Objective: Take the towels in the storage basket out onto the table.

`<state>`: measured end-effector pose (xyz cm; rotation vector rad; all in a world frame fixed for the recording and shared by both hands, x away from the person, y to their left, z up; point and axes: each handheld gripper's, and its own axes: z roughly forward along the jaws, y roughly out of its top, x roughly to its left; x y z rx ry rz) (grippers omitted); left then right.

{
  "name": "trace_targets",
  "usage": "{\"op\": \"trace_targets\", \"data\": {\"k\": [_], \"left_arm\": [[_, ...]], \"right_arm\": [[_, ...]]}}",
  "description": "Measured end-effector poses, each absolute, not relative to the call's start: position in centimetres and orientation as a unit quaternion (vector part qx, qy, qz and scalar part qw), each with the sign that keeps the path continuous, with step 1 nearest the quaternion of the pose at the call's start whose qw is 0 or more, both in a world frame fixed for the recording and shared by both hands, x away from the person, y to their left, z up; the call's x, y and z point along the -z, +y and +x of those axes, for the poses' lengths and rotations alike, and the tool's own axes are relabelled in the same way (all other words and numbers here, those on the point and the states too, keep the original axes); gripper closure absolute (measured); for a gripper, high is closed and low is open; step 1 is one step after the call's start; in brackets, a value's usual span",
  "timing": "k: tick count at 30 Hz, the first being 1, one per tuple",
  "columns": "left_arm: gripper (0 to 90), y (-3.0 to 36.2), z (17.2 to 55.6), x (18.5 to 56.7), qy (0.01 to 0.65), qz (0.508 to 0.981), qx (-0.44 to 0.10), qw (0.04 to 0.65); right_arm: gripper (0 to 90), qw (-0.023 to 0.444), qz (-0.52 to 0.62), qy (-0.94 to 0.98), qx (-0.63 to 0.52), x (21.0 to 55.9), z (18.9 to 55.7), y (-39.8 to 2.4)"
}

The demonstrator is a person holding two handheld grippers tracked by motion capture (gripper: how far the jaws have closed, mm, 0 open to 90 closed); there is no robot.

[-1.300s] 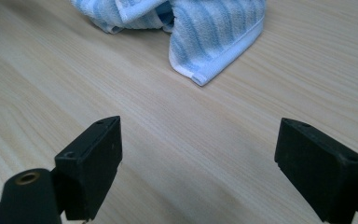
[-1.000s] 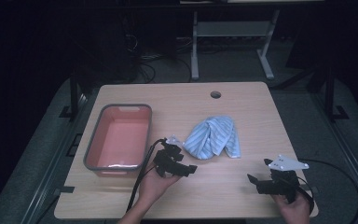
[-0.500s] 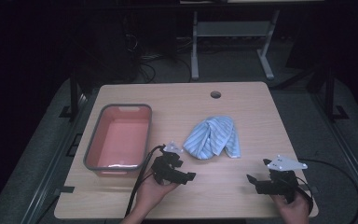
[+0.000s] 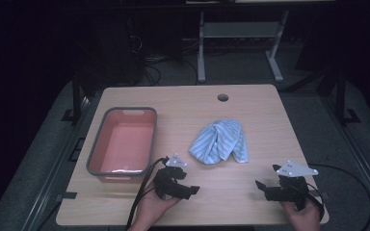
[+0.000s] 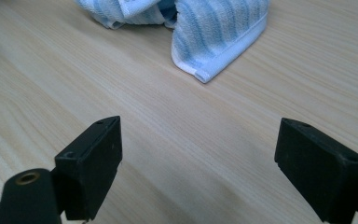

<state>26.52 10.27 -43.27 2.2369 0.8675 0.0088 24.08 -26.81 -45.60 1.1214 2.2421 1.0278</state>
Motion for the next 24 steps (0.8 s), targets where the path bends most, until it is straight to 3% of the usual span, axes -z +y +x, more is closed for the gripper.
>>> {"op": "trace_targets", "data": {"k": [24], "left_arm": [[26.4,11.1,24.6,44.4,0.34,0.863,0.005,0.373]], "right_arm": [[14.4,0.211,0.399,0.808,-0.379,45.7,23.3,-26.5]]}}
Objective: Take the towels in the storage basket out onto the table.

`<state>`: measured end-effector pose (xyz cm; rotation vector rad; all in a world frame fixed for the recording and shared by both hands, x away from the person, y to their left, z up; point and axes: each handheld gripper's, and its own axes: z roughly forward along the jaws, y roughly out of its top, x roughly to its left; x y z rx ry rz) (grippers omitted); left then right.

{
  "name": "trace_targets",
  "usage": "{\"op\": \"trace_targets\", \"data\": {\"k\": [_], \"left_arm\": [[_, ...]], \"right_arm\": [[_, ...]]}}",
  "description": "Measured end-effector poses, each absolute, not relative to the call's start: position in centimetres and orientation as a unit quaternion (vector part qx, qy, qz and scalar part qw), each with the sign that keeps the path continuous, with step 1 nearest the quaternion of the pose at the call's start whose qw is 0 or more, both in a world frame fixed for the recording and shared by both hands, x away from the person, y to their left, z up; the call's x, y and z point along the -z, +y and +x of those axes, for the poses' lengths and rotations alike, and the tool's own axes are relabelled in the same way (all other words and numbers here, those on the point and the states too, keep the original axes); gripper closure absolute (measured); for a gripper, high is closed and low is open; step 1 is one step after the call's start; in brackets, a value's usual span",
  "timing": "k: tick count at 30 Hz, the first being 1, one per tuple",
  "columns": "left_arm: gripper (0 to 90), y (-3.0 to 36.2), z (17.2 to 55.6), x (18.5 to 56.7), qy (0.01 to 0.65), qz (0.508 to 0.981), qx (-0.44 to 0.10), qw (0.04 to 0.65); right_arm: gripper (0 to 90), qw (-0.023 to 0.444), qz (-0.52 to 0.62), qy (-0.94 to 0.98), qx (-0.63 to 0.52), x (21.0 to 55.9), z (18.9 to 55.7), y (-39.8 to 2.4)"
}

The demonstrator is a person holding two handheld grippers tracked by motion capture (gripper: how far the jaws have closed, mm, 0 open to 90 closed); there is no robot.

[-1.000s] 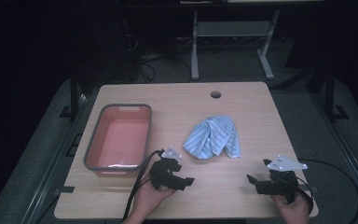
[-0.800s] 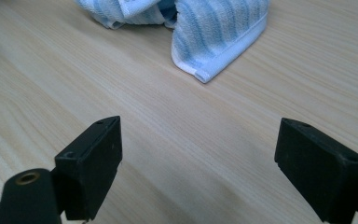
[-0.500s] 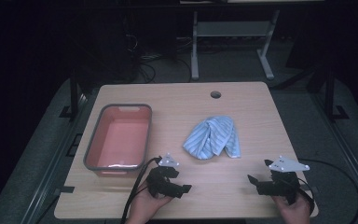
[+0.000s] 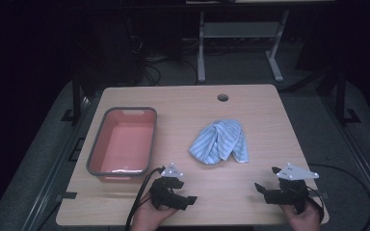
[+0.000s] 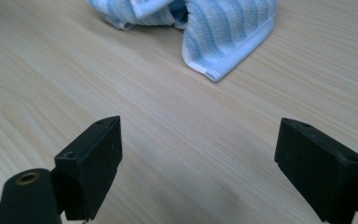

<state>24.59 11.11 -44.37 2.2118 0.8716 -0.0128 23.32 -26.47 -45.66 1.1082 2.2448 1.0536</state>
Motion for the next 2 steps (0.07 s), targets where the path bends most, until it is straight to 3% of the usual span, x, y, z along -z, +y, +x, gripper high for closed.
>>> {"op": "trace_targets", "data": {"k": [2], "left_arm": [[26.0,11.08,24.61,44.37,0.341,0.863,0.003,0.374]], "right_arm": [[14.4,0.21,0.397,0.809,-0.38,45.67,23.28,-26.39]]}}
